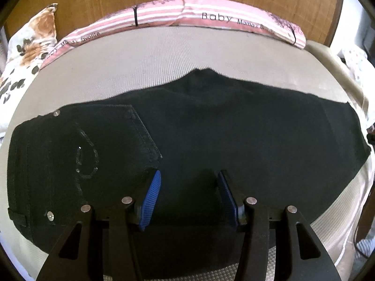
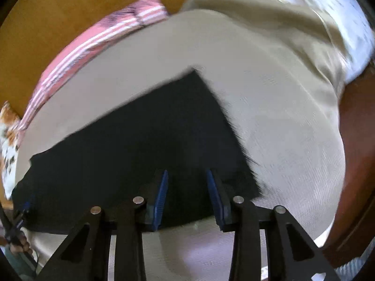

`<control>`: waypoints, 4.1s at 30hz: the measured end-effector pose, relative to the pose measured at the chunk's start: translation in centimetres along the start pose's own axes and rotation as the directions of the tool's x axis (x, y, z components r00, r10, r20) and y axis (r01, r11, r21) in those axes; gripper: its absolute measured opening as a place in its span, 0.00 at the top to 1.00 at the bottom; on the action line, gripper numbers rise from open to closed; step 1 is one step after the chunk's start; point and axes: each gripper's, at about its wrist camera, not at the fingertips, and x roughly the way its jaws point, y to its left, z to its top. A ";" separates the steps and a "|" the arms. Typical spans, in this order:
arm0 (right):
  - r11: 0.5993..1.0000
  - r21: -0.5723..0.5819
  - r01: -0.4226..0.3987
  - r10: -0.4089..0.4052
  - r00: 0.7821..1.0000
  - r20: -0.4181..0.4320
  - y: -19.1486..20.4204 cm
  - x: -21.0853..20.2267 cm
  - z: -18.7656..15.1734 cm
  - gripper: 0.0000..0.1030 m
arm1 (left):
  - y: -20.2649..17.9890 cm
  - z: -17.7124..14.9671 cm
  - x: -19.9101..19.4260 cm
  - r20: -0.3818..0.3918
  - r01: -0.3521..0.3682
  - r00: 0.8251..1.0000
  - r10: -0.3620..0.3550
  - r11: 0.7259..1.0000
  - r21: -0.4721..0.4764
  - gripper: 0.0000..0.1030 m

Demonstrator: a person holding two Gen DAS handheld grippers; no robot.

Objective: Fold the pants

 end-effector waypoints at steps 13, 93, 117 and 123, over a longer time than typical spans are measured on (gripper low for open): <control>0.779 -0.379 -0.499 0.394 0.860 -0.323 30.2 9.5 4.3 0.64 | 3.9 -0.9 0.3 0.051 -0.021 0.998 0.024 0.998 -0.057 0.49; 0.944 -0.275 -0.181 0.180 0.983 -0.030 19.8 4.7 -0.3 0.63 | -3.8 2.5 -0.2 0.030 0.045 0.999 -0.044 0.998 -0.038 0.50; 0.935 0.338 -0.103 0.069 0.991 0.112 -6.3 -1.9 -5.7 0.62 | -6.8 -0.6 -0.8 -0.001 0.029 1.000 -0.029 0.999 0.021 0.49; 0.911 0.394 -0.121 0.071 0.988 0.138 -8.8 -0.9 -5.7 0.62 | -7.0 -0.6 -0.5 -0.018 0.019 1.000 -0.019 1.000 0.023 0.49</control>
